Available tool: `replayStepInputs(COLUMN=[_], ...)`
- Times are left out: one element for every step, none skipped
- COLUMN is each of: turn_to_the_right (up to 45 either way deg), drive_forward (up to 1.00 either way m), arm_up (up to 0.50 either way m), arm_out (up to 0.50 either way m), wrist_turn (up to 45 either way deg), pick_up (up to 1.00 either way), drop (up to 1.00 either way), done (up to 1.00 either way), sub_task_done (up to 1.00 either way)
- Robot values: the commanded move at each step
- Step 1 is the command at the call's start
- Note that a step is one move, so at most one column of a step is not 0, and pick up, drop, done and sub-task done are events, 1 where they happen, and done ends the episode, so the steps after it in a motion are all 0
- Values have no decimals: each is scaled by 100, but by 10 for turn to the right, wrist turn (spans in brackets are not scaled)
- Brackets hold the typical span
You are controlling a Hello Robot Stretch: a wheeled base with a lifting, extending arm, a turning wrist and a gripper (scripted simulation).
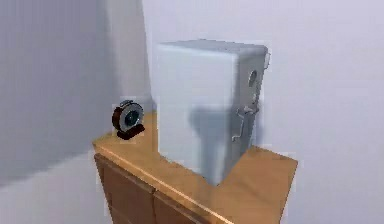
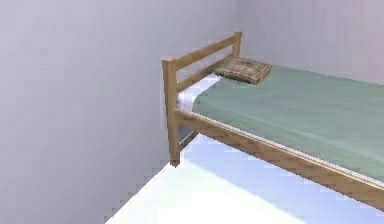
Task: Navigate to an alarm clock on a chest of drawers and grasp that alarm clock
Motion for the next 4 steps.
replayStepInputs(turn_to_the_right=[-450,-450,-180,450], drive_forward=[0,0,0,0], arm_up=[0,0,0,0], arm_out=[0,0,0,0], wrist_turn=[0,0,0,0], pick_up=[0,0,0,0], drop=[0,0,0,0], done=[0,0,0,0], sub_task_done=[0,0,0,0])
